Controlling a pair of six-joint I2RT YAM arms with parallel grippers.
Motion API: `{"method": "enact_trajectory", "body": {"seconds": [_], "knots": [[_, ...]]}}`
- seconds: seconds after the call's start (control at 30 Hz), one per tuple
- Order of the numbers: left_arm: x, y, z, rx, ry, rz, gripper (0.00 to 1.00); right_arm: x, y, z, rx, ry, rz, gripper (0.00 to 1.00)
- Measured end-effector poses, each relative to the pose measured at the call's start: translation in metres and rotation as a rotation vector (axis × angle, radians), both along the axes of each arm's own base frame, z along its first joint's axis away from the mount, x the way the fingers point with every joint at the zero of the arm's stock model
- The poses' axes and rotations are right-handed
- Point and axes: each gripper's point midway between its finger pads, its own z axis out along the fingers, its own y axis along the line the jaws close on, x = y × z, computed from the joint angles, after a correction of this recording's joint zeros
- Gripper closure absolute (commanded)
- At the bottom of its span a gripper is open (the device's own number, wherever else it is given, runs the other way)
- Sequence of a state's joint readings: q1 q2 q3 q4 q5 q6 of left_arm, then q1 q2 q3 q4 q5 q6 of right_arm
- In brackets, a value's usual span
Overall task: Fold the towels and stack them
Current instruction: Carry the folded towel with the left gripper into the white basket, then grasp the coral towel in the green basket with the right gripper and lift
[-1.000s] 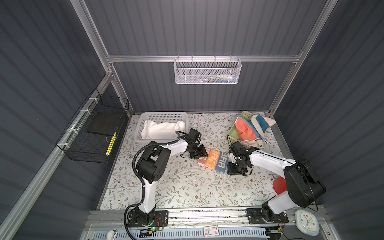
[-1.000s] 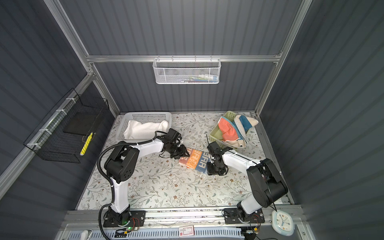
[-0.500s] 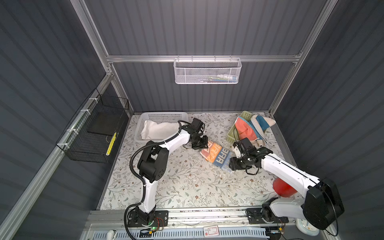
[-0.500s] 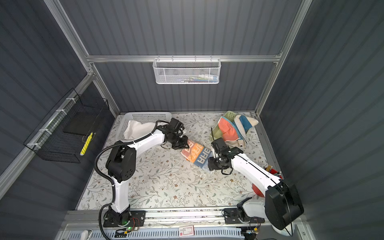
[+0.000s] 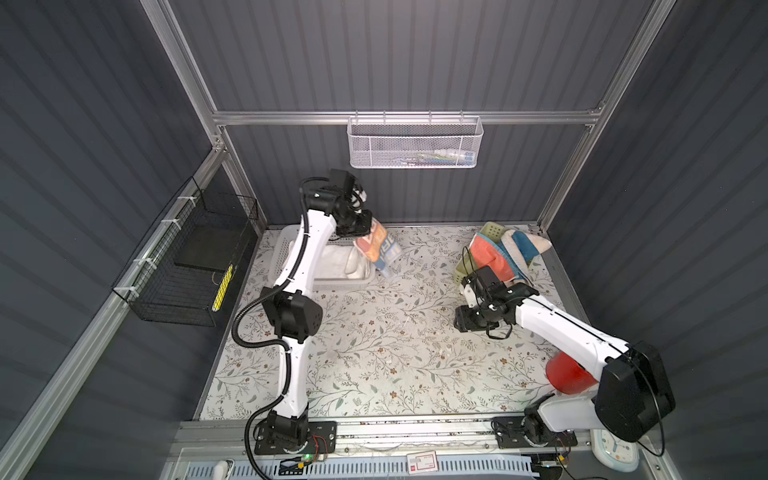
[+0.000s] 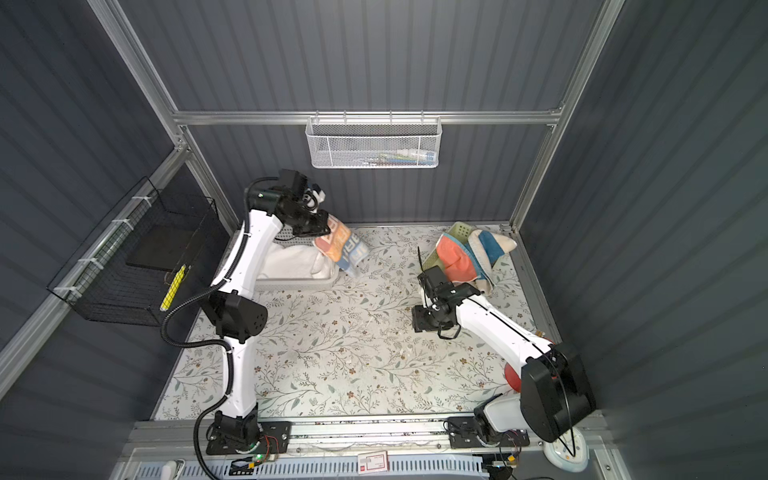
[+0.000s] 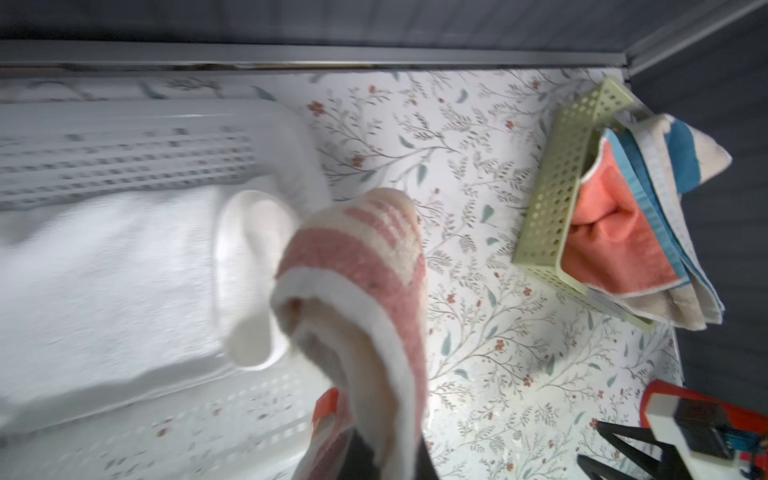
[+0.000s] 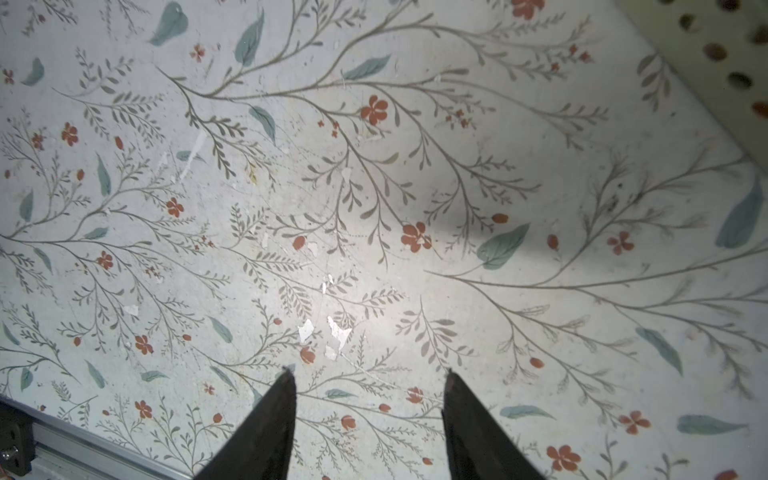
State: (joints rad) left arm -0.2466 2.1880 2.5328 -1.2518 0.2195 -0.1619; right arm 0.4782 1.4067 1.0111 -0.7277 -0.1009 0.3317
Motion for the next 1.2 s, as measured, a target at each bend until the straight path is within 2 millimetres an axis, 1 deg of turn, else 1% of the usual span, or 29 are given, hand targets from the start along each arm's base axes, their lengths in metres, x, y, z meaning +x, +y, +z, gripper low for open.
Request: {"method": "enact_trajectory", "body": {"seconds": [0.07, 0.1, 0.2, 0.3, 0.4, 0.47, 0.5, 0.53, 0.57, 0.6, 0.63, 0.67, 0.7, 0.77, 0.8, 0.83, 0.9, 0.93, 1.0, 1.07, 1.13, 1.2], "knots": [[0.006, 0.037, 0.000, 0.027, 0.000, 0.044, 1.00, 0.008, 0.004, 0.006, 0.003, -0.010, 0.005, 0.43], [0.008, 0.052, -0.002, 0.043, -0.001, 0.063, 1.00, 0.012, 0.006, 0.009, 0.004, -0.015, 0.008, 0.43], [0.011, 0.091, -0.008, 0.107, 0.006, 0.103, 1.00, 0.019, 0.010, 0.014, -0.002, -0.017, 0.018, 0.43], [0.015, 0.112, -0.011, 0.164, -0.002, 0.114, 1.00, 0.024, 0.011, 0.018, -0.010, -0.011, 0.022, 0.43], [0.020, 0.127, -0.014, 0.195, -0.016, 0.118, 1.00, 0.029, 0.010, 0.022, -0.020, -0.009, 0.017, 0.43], [0.025, 0.136, -0.020, 0.208, -0.020, 0.124, 1.00, 0.033, 0.009, 0.026, -0.025, -0.010, 0.011, 0.43], [0.029, 0.142, -0.026, 0.217, -0.017, 0.129, 0.96, 0.036, 0.009, 0.029, -0.028, -0.010, 0.009, 0.42], [0.032, 0.147, -0.033, 0.225, -0.010, 0.139, 0.74, 0.038, 0.008, 0.031, -0.029, -0.010, 0.007, 0.42], [0.036, 0.157, -0.044, 0.249, 0.008, 0.159, 0.48, 0.043, 0.007, 0.036, -0.029, -0.014, 0.002, 0.41], [0.040, 0.170, -0.058, 0.277, 0.032, 0.190, 0.27, 0.048, 0.006, 0.040, -0.029, -0.017, -0.003, 0.41], [0.044, 0.183, -0.071, 0.307, 0.060, 0.227, 0.14, 0.053, 0.004, 0.045, -0.029, -0.021, -0.009, 0.40], [0.047, 0.200, -0.087, 0.346, 0.096, 0.274, 0.10, 0.059, 0.001, 0.052, -0.027, -0.031, -0.018, 0.39], [0.049, 0.215, -0.102, 0.379, 0.128, 0.312, 0.09, 0.065, -0.002, 0.059, -0.026, -0.041, -0.028, 0.39], [0.048, 0.233, -0.126, 0.419, 0.184, 0.357, 0.10, 0.078, -0.013, 0.077, -0.022, -0.071, -0.057, 0.39], [0.045, 0.241, -0.135, 0.429, 0.205, 0.371, 0.10, 0.086, -0.021, 0.088, -0.022, -0.093, -0.077, 0.38], [0.044, 0.245, -0.135, 0.427, 0.201, 0.380, 0.10, 0.093, -0.028, 0.097, -0.024, -0.111, -0.093, 0.37], [0.041, 0.243, -0.129, 0.406, 0.182, 0.384, 0.11, 0.106, -0.045, 0.114, -0.034, -0.149, -0.131, 0.36], [0.039, 0.239, -0.123, 0.388, 0.170, 0.378, 0.12, 0.111, -0.053, 0.121, -0.040, -0.162, -0.147, 0.35], [0.040, 0.228, -0.106, 0.342, 0.119, 0.361, 0.13, 0.121, -0.071, 0.127, -0.058, -0.173, -0.185, 0.34], [0.042, 0.216, -0.086, 0.293, 0.062, 0.341, 0.14, 0.130, -0.085, 0.126, -0.072, -0.164, -0.213, 0.34], [0.045, 0.204, -0.069, 0.248, 0.010, 0.316, 0.15, 0.138, -0.098, 0.118, -0.085, -0.138, -0.235, 0.33], [0.046, 0.189, -0.055, 0.204, -0.035, 0.285, 0.17, 0.147, -0.109, 0.106, -0.097, -0.107, -0.254, 0.32]]}}
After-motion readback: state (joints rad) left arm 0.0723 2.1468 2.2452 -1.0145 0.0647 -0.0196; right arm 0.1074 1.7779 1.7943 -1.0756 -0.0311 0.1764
